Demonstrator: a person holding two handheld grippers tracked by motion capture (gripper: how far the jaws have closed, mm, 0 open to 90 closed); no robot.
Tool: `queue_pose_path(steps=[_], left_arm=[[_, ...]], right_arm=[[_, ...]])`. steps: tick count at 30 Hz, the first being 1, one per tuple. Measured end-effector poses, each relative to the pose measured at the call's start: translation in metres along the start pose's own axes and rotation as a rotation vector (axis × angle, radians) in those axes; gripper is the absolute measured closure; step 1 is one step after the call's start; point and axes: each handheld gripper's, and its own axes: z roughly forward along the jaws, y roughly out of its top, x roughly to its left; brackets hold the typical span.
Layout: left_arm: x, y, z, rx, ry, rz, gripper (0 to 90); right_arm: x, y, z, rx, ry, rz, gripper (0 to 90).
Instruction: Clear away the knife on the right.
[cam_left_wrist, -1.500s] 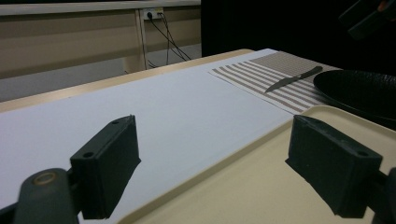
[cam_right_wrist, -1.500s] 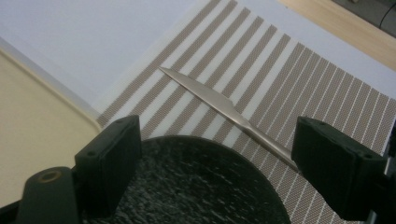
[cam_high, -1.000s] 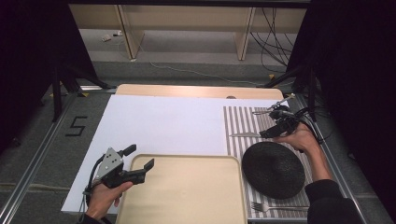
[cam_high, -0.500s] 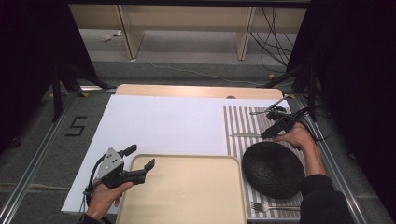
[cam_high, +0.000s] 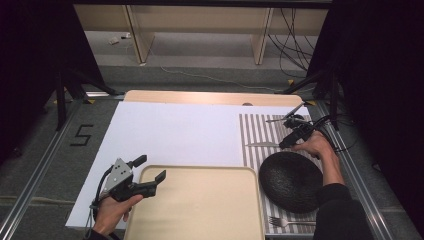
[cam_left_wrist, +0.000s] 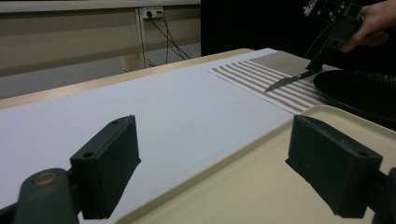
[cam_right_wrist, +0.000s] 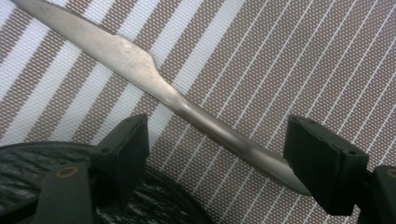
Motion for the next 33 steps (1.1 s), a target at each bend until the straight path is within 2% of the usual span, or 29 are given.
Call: queue_pose_path(steps=[2,4,6,8,9,15,16,17,20,21,23,24,25,26,27,33], left_arm=[[0.0,0.0,0.0,0.001,-0.003,0.004,16.1],[-0.001,0.0,0.0,0.002,-0.002,0.004,16.1],[-0.001,0.0,0.0,0.0,0.001,0.0,16.0],[-0.001,0.0,0.0,0.0,0.002,0.0,16.0],[0.0,0.0,0.0,-0.003,0.004,-0.001,16.0],[0.001,0.001,-0.002,-0.009,0.006,-0.006,16.1],[0.001,0.001,-0.002,-0.008,0.006,-0.005,16.1],[0.001,0.001,-0.002,-0.007,0.007,-0.005,16.1],[0.001,0.001,-0.002,-0.008,0.006,-0.005,16.1],[0.001,0.001,-0.002,-0.008,0.006,-0.004,16.1],[0.001,0.001,-0.002,-0.009,0.006,-0.004,16.2],[0.001,0.001,-0.002,-0.007,0.006,-0.003,16.2],[0.001,0.001,-0.001,-0.007,0.007,-0.004,16.3],[0.002,0.0,-0.001,-0.011,0.002,-0.005,16.3],[0.002,0.0,-0.001,-0.011,0.002,-0.005,16.3],[0.001,0.0,-0.001,-0.01,0.0,-0.002,16.4]], right_arm=[[0.0,0.001,0.002,0.011,0.0,0.023,23.6],[-0.003,0.0,0.004,0.0,-0.006,0.004,23.6],[-0.005,0.0,0.005,0.012,0.003,0.002,23.9],[-0.005,0.0,0.007,0.014,-0.011,0.012,24.1],[-0.007,0.0,0.01,-0.008,-0.015,-0.008,24.1],[-0.005,0.002,0.01,-0.01,-0.022,-0.012,26.0],[-0.006,0.002,0.011,-0.005,-0.019,-0.024,26.3],[-0.005,0.002,0.01,0.014,-0.017,-0.013,26.4],[-0.005,0.001,0.015,-0.016,-0.025,-0.022,27.0],[-0.003,0.001,0.014,0.014,-0.016,0.002,27.7],[-0.005,0.001,0.015,0.007,-0.016,-0.023,27.8],[-0.004,0.001,0.015,0.027,-0.01,-0.023,28.0],[-0.004,0.002,0.016,0.025,-0.009,-0.024,28.6],[-0.006,0.002,0.017,0.015,-0.013,-0.05,29.2],[-0.004,0.002,0.017,0.033,-0.008,-0.028,29.6],[-0.001,0.003,0.021,0.042,-0.017,-0.033,33.3]])
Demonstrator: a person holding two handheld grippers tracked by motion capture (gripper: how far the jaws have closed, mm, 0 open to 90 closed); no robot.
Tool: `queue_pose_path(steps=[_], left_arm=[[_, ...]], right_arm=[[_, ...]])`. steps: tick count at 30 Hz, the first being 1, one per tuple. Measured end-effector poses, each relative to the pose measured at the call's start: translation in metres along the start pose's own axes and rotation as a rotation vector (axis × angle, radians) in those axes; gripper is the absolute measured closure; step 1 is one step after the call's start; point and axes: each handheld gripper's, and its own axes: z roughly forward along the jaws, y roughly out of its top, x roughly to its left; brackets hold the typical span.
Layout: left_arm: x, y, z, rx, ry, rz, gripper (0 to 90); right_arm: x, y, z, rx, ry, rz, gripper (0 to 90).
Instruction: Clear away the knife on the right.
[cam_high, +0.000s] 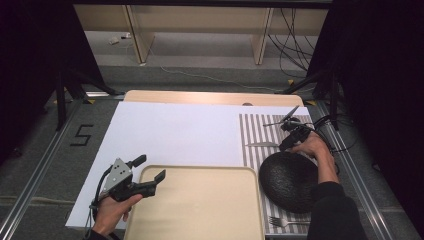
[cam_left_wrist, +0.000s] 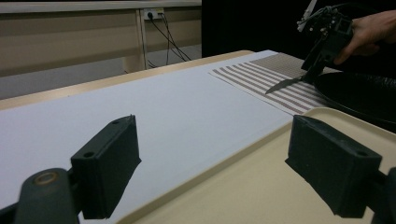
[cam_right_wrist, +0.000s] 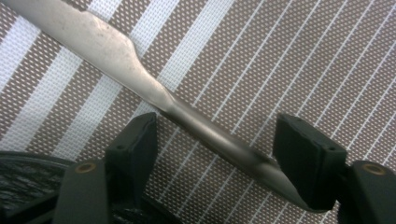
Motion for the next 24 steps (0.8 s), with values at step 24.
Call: queue_pose_path(steps=[24], left_arm=[[-0.0015,-0.0006,0.0001,0.005,0.001,0.003,16.6]], right_arm=[[0.0015,0.0001,-0.0018,0.019,0.074,0.011,56.4]])
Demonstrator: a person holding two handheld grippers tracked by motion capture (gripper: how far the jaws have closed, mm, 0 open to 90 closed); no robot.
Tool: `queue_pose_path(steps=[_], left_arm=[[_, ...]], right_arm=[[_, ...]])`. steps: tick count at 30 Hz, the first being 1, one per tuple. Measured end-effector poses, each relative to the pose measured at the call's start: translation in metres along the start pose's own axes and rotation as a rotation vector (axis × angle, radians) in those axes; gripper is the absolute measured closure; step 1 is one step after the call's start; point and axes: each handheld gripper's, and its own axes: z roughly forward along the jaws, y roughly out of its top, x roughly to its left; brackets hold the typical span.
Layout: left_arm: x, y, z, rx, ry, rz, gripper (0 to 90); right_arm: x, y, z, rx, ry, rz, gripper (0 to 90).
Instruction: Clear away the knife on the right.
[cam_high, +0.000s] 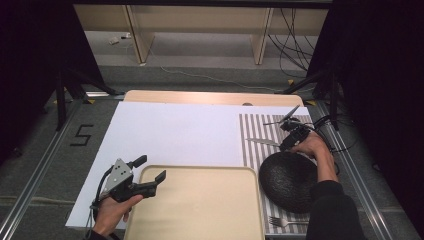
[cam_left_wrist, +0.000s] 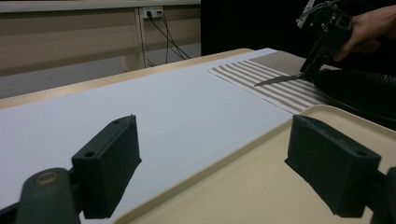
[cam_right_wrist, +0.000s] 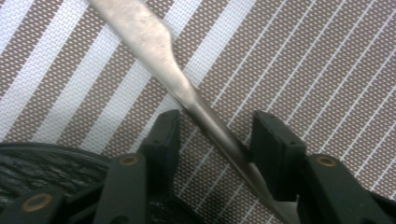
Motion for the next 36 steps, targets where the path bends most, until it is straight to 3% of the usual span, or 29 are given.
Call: queue_pose_path(steps=[4,14,17,18,22,23,24,25,28,29,30,35,36], left_arm=[[0.0,0.0002,-0.0001,-0.001,0.0,-0.001,16.8],[0.0008,0.0005,-0.0005,0.004,0.006,-0.004,16.8],[0.0004,0.0002,0.0,0.005,0.004,-0.004,16.8],[-0.0004,0.0001,0.0002,0.006,0.003,-0.005,16.8],[-0.0004,0.0001,0.0001,0.006,0.003,-0.005,16.8],[-0.0003,0.0,0.0002,0.006,0.003,-0.006,16.7],[-0.0002,-0.0002,0.0002,0.007,0.002,-0.006,16.6],[-0.0003,-0.0004,0.0003,0.009,0.0,-0.005,16.6],[-0.0007,-0.0008,0.0016,0.008,-0.008,-0.003,16.6],[-0.0009,-0.0004,0.0009,0.015,-0.003,0.001,16.6],[-0.0007,-0.0006,0.001,0.014,-0.003,0.001,16.6],[0.0001,-0.0008,0.0008,0.014,0.004,-0.005,16.6],[0.0002,-0.0008,0.001,0.01,0.002,-0.005,16.6]], right_arm=[[-0.0007,0.0,0.0009,-0.015,0.008,-0.025,61.3],[0.0009,-0.0001,-0.0003,-0.001,0.021,-0.017,70.0],[0.0012,0.0,-0.0009,0.012,0.02,-0.046,73.9],[-0.0007,0.0001,-0.0009,0.007,0.02,-0.082,75.3],[0.0023,-0.0006,-0.0004,-0.006,0.022,-0.08,79.4],[0.0011,-0.0005,-0.0003,-0.014,0.014,-0.107,79.7],[0.0022,-0.0015,-0.0007,-0.014,0.02,-0.102,79.8],[0.0011,-0.0014,-0.0012,-0.018,0.016,-0.127,79.8],[0.0039,-0.0017,-0.0004,-0.025,0.003,-0.143,80.0],[0.0026,-0.0015,0.0001,-0.037,-0.002,-0.177,80.0],[0.0069,-0.0014,-0.0007,-0.028,-0.012,-0.13,80.0],[0.0035,-0.0025,-0.003,-0.042,-0.042,-0.158,80.2],[0.0036,-0.0028,-0.0045,-0.059,-0.066,-0.161,80.2]])
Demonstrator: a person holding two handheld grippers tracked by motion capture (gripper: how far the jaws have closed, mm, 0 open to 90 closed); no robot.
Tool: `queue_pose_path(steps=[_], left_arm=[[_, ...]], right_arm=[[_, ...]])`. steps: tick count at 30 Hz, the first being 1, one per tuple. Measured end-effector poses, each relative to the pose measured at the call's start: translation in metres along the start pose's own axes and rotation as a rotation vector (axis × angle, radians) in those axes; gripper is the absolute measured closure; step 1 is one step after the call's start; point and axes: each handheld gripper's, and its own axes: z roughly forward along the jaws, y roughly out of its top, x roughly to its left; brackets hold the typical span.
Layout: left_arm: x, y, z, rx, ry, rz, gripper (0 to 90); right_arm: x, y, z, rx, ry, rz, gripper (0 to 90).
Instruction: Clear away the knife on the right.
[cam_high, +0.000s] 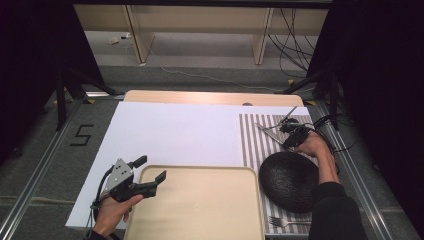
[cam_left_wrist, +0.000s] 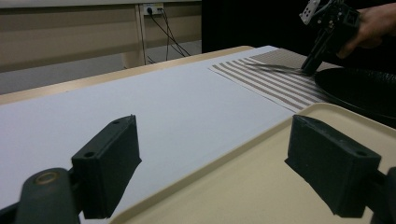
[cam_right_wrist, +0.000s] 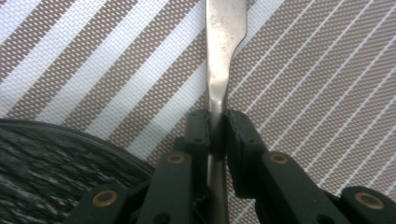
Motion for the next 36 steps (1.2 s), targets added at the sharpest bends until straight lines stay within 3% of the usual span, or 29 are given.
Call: queue_pose_path(steps=[7,13,14,17,20,22,27,29,31,33,36], left_arm=[[0.001,0.0,0.0,0.003,0.007,-0.003,16.6],[0.001,0.0,0.0,-0.003,0.004,-0.003,16.6],[0.001,0.0,0.0,0.0,0.006,-0.001,16.6],[0.001,0.0,0.0,0.004,0.008,-0.002,16.6],[0.001,0.0,0.0,0.004,0.008,-0.002,16.6],[0.001,0.0,0.0,0.004,0.009,0.0,16.6],[0.001,0.0,-0.001,0.003,0.01,-0.001,16.6],[0.001,0.0,0.0,0.0,0.008,-0.003,16.6],[0.001,0.0,-0.001,0.004,0.011,-0.001,16.6],[0.001,0.0,-0.001,0.0,0.008,-0.011,16.6],[0.002,0.001,-0.001,-0.005,0.001,-0.036,16.6]], right_arm=[[0.0,0.003,-0.007,-0.033,-0.038,0.004,80.3],[-0.006,0.0,-0.019,-0.095,-0.086,0.021,80.3],[-0.005,0.0,-0.022,-0.087,-0.081,0.046,80.4],[-0.009,-0.001,-0.026,-0.128,-0.117,0.004,80.4],[-0.007,0.001,-0.034,-0.117,-0.107,0.033,80.4],[-0.008,0.001,-0.036,-0.14,-0.118,0.015,80.4],[-0.004,0.002,-0.055,-0.144,-0.059,0.072,80.4],[-0.005,0.002,-0.057,-0.167,-0.055,0.066,80.4],[-0.003,0.0,-0.064,-0.181,-0.021,0.109,80.4],[-0.002,-0.002,-0.07,-0.215,-0.012,0.109,80.4],[0.005,-0.006,-0.081,-0.262,0.019,0.148,80.4]])
